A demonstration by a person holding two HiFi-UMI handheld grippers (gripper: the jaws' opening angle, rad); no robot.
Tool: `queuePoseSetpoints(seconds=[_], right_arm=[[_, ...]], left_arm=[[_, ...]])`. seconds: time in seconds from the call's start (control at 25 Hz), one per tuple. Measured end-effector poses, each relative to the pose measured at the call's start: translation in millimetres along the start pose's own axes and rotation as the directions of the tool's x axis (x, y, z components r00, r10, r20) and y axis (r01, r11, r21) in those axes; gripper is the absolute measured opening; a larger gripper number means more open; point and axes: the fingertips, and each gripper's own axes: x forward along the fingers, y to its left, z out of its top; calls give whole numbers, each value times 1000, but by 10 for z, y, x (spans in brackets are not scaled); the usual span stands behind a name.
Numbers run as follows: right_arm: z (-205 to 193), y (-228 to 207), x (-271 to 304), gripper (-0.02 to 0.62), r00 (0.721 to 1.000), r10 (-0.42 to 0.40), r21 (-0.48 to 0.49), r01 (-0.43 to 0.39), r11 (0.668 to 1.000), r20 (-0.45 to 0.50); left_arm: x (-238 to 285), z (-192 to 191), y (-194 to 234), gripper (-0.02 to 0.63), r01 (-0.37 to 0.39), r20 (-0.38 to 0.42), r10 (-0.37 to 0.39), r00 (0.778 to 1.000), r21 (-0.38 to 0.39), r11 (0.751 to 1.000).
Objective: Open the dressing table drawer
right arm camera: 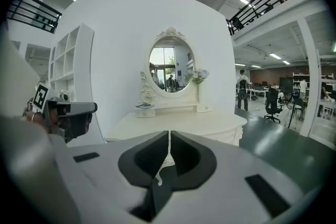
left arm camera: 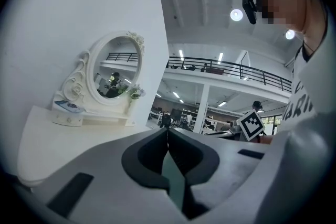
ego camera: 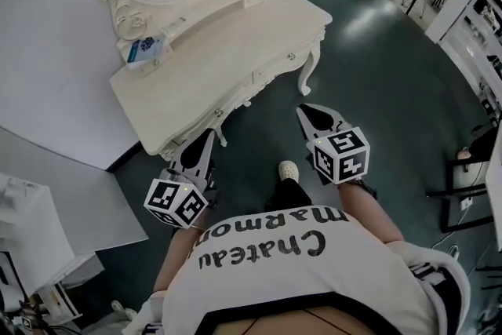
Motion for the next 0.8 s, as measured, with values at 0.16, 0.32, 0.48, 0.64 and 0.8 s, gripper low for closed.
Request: queuePoseSetpoints(seconds=[0.16, 0.32, 0.48, 0.64, 0.8], right_arm=[[129, -317, 197, 31, 1000, 8, -18, -7, 1000, 16], [363, -648, 496, 31, 999, 43, -31, -42, 999, 32], [679, -1039, 812, 31, 995, 68, -60, -64, 996, 69], [1090, -1449, 1072, 31, 990, 81, -79, -72, 994, 113], [1277, -1844, 1353, 31, 989, 92, -76, -83, 994, 120]], left_arm=[[404, 62, 27, 23, 0, 6, -1, 1000, 14, 1000], [908, 242, 112, 23, -3, 30, 3, 1000, 17, 1000], [1422, 461, 180, 23, -7, 65, 3, 998, 50, 999], [1876, 699, 268, 23, -30, 94, 23, 995, 71, 997], [2332, 768, 342, 23, -44, 94, 37, 995, 74, 996]])
